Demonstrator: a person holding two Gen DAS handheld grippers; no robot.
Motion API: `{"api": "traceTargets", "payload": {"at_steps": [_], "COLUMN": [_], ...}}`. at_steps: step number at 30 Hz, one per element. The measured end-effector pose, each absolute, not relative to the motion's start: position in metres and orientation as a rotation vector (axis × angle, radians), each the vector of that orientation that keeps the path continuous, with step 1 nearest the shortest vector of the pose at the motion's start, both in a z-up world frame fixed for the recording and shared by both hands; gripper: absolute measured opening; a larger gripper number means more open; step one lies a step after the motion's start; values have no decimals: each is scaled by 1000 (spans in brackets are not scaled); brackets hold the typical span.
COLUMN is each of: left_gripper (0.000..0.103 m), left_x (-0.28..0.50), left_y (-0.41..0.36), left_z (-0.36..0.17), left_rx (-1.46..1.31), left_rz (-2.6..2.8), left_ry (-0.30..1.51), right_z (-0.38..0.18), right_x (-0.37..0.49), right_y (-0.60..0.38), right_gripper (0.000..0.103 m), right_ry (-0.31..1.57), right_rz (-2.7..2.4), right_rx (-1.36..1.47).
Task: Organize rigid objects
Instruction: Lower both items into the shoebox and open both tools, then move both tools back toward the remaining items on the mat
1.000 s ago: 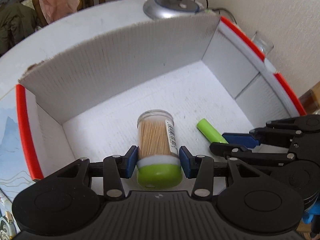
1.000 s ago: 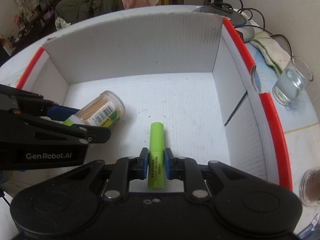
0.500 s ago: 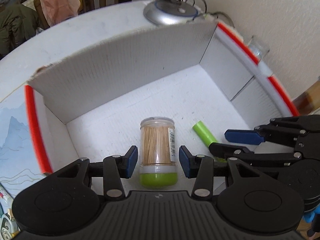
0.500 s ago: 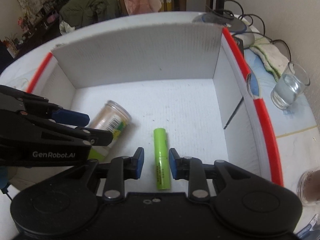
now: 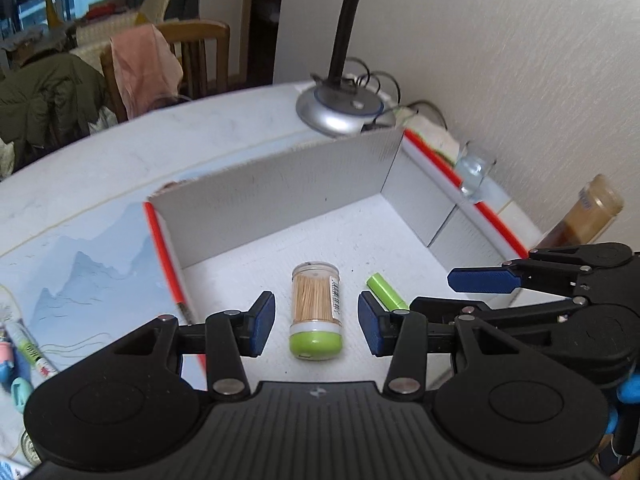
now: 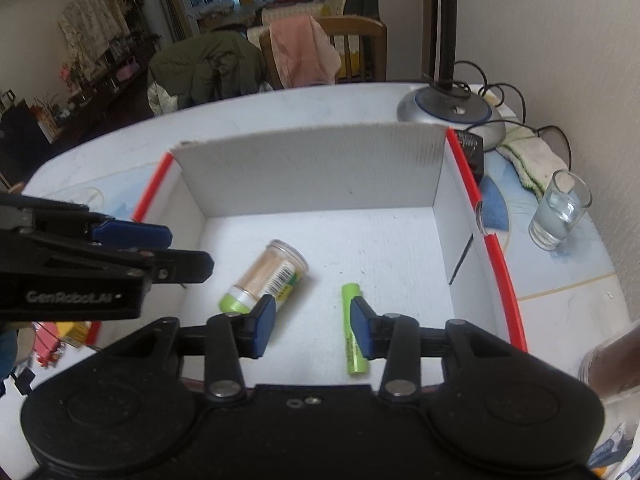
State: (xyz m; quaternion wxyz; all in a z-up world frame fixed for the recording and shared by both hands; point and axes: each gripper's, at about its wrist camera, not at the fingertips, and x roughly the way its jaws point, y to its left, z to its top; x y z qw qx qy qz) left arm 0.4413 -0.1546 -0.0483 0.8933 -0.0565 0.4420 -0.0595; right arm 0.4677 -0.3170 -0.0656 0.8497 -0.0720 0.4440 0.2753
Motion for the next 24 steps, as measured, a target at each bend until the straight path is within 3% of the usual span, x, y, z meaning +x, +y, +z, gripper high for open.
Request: {"api": "traceTargets", "payload": {"at_steps": [6,13,17,24], "left_gripper": [45,51,60,68], "left_x": [405,361,332,285], "left_y": [-143,-123,-108,-71], "left_z": [-27,-7,-1,0], "left_rx": [-134,-138,-141,-181], "left_rz": [-110,-77,-74,-60], "left_ry": [831,755,723,708], "right_z": [-52,-30,-19,-11], "right_x": [450,425,404,360], "right_y": [-314,-302,-293,-273], "right_gripper": [50,61,67,86], "right_ry": [892,826,783,725], "right_rz": [591,597,591,599], "right_rx": [-149,-134,-120,-79]}}
